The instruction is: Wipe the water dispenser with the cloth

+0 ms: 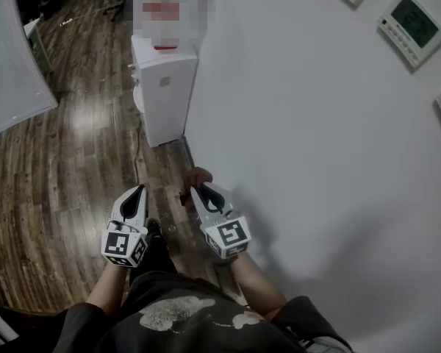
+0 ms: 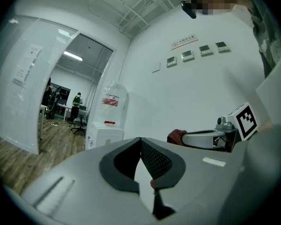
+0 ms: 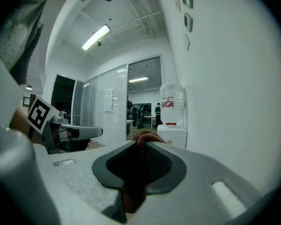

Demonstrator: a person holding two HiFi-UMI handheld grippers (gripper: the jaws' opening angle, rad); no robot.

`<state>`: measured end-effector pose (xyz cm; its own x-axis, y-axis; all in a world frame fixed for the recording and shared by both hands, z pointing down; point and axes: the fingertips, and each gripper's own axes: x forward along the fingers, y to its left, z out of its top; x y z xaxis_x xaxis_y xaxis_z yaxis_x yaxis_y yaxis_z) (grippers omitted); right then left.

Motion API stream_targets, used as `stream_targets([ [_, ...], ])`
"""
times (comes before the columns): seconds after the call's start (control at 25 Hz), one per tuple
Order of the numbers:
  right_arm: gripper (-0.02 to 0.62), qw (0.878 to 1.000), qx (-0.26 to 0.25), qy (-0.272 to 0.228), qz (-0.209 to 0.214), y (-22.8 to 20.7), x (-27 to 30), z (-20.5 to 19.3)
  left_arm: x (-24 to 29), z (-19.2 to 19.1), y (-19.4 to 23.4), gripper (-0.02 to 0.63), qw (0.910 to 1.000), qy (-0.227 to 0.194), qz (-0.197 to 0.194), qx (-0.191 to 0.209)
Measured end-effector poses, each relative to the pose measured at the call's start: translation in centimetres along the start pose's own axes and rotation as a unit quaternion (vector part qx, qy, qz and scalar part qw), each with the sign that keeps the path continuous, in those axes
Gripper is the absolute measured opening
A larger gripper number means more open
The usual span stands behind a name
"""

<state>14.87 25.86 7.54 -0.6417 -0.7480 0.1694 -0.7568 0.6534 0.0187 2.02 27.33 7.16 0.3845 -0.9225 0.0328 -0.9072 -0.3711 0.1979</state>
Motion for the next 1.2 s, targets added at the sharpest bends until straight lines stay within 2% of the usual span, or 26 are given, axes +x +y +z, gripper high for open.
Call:
stream_targets([
  [0.28, 0.046, 0.999, 0.003, -0.035, -0.001, 2.0, -6.7, 1.0, -5.5, 1.5, -4.3, 0.02, 0.9996, -0.021, 0.013, 0.015],
  [0.52, 0.046, 1.0, -0.003, -0.017, -0.001, 2.8, -10.5, 0.1, -9.1, 1.4, -7.2, 0.019, 0.9997, -0.014, 0.005, 0.02],
  [0.76, 0.043, 0.999, -0.007, -0.021, -0.031, 1.9, -12.2, 0.9, -9.1, 2.0, -7.8, 0.019, 0.9996, -0.022, -0.005, 0.016],
  [1.08, 0.04, 0.999, -0.019, -0.022, -0.03, 2.9, -13.4, 2.2, -9.7, 2.6, -7.2, 0.02, 0.9998, -0.019, -0.001, 0.003],
  [1.2, 0.04, 0.999, -0.021, -0.021, -0.035, 3.1, -14.1, 2.3, -9.9, 3.1, -7.7, 0.02, 0.9996, -0.022, -0.013, 0.014],
])
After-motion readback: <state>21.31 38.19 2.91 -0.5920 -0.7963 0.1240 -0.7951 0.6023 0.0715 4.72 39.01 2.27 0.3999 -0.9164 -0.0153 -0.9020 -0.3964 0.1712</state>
